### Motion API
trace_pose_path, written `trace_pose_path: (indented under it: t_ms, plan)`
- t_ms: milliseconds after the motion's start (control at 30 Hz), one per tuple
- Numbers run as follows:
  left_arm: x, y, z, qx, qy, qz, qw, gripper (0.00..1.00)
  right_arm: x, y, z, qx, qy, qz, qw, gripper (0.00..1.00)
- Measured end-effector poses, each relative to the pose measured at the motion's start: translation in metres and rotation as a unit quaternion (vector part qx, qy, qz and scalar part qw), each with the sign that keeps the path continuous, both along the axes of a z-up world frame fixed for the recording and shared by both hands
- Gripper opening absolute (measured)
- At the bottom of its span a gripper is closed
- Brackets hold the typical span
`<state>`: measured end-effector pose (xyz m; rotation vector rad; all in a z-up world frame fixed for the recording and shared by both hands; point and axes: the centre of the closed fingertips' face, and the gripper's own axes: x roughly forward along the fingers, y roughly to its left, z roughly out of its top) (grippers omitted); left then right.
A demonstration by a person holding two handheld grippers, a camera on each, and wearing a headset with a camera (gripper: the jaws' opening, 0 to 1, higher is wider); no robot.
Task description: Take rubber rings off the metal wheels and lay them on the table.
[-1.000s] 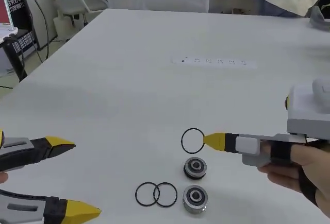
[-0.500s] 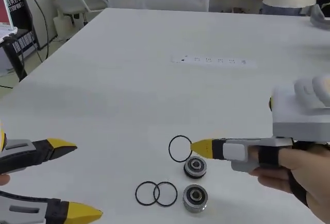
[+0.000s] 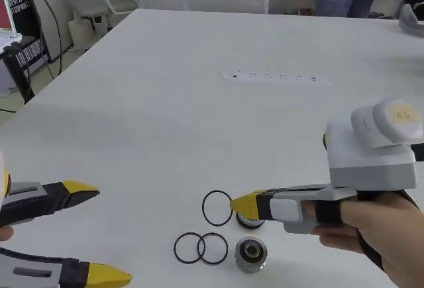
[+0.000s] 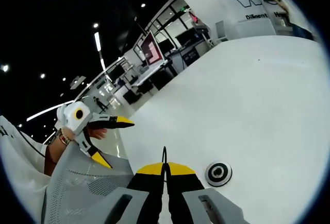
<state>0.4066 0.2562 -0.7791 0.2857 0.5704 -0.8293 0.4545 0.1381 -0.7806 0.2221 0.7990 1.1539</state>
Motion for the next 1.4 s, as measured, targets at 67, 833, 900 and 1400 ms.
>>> trace_pose_path:
  t_ms: [67,833,900,1400]
  plan:
    - [0.0,-0.001,0.0,-0.002,0.001,-0.001,1.0,0.73,-0.002,0.002,-0.003,-0.004,0.0,0.006,1.0,0.0]
    - [-0.006,-0.007,-0.006,-0.014,0.006,-0.006,0.9999,0.72,-0.024,0.015,-0.035,-0.058,0.008,0.058,0.9966,0.0]
    - [-0.007,-0.008,-0.008,-0.014,0.009,-0.008,0.9998,0.72,-0.025,0.015,-0.038,-0.065,0.007,0.06,0.996,0.0]
    - [-0.008,-0.01,-0.01,-0.013,0.014,-0.01,0.9998,0.72,-0.024,0.01,-0.055,-0.099,-0.007,0.068,0.9927,0.0]
